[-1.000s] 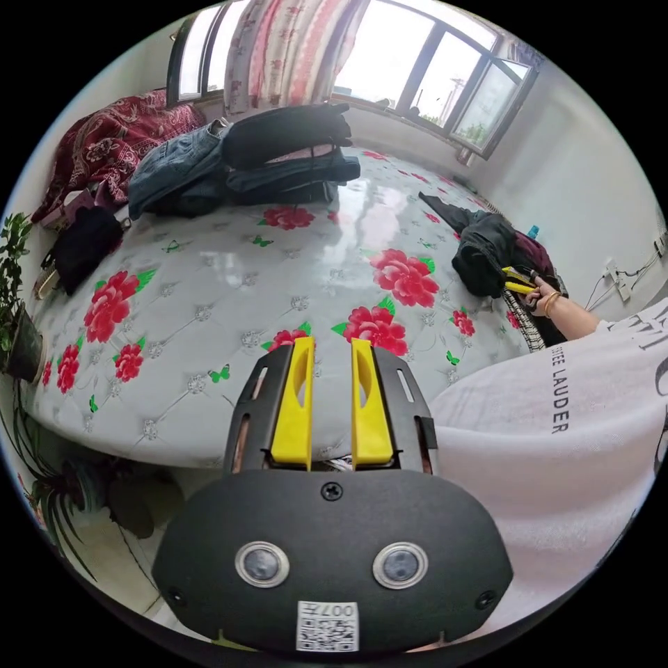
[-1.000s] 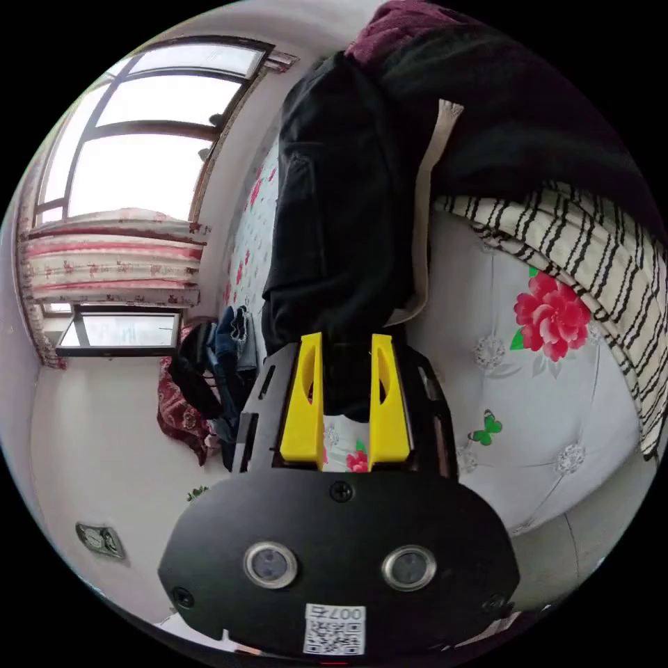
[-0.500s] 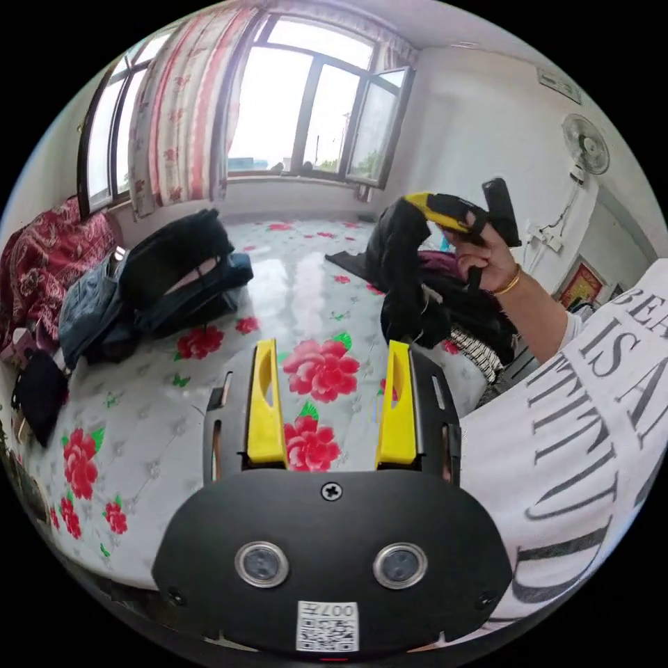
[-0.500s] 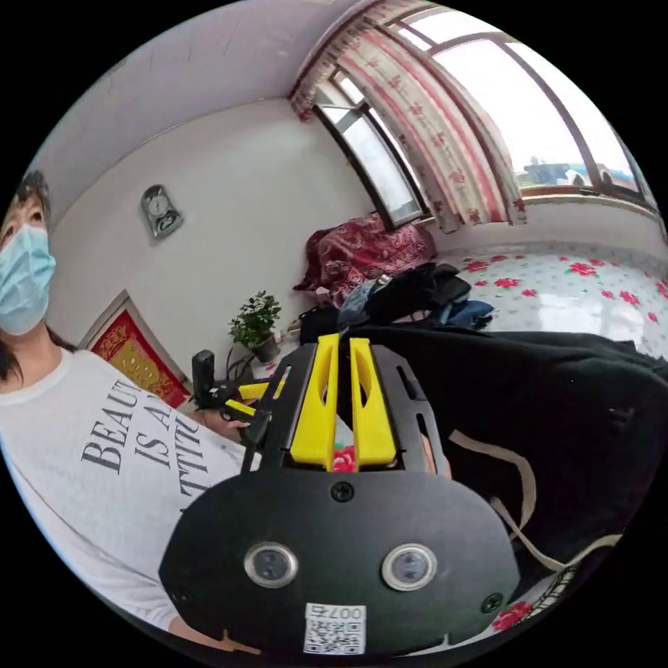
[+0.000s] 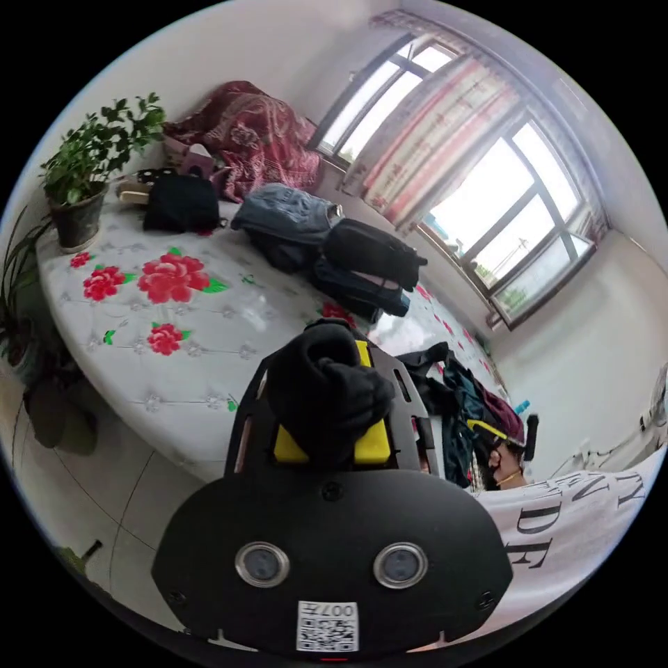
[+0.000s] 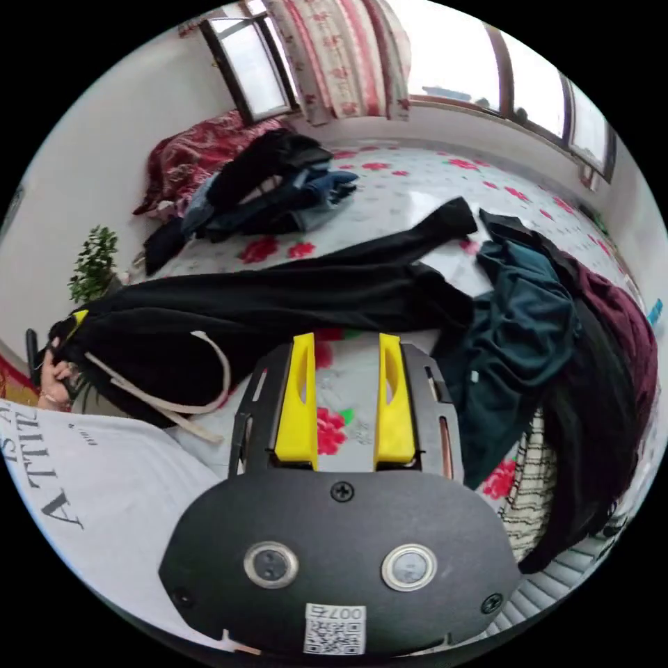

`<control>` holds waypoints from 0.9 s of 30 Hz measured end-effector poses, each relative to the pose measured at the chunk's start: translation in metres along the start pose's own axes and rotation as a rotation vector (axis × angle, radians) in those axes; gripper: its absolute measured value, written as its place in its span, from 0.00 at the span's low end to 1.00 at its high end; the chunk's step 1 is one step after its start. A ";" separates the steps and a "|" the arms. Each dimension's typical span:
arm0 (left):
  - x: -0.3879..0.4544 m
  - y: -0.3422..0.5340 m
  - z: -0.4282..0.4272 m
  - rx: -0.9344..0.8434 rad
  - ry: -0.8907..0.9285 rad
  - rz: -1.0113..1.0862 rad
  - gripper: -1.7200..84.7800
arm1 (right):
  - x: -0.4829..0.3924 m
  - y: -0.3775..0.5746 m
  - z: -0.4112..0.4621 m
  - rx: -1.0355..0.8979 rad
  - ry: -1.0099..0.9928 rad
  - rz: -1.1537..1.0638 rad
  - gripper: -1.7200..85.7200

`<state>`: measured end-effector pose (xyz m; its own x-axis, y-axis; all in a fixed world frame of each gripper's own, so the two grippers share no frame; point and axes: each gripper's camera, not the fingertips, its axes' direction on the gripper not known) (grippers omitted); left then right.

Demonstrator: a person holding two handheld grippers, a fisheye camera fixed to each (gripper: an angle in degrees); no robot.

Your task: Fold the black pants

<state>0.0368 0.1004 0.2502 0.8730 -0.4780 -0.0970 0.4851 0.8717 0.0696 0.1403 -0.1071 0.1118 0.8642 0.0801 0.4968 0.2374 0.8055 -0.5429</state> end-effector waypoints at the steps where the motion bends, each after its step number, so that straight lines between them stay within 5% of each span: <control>1: -0.007 0.001 -0.017 0.035 -0.039 -0.007 0.11 | 0.029 0.012 0.021 -0.079 0.131 0.078 0.15; 5: -0.001 0.004 -0.036 0.055 -0.183 -0.001 0.11 | 0.078 0.040 0.084 -0.319 0.260 0.181 0.16; 11: 0.029 0.016 -0.024 0.044 -0.259 0.022 0.11 | 0.112 0.029 0.058 -0.278 0.257 0.131 0.11; 16: 0.032 0.019 -0.037 0.069 -0.291 0.000 0.11 | 0.255 0.062 -0.129 0.184 0.451 0.765 0.09; 18: 0.027 0.023 -0.039 0.078 -0.282 -0.033 0.11 | 0.262 0.078 -0.172 0.291 0.539 0.858 0.10; 20: 0.022 0.026 -0.038 0.080 -0.279 -0.069 0.11 | 0.246 0.080 -0.193 0.397 0.499 0.819 0.11; 22: 0.022 0.027 -0.032 0.075 -0.275 -0.097 0.11 | 0.200 0.055 -0.175 0.455 0.245 0.549 0.12; 27: 0.037 0.009 -0.017 0.053 -0.300 -0.084 0.11 | 0.051 -0.032 -0.025 0.066 -0.235 0.029 0.15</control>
<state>0.0724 0.0930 0.2301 0.8022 -0.5653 0.1923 0.5510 0.8249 0.1266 0.1877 -0.1435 0.1379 0.7415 0.2318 0.6297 0.1779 0.8369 -0.5176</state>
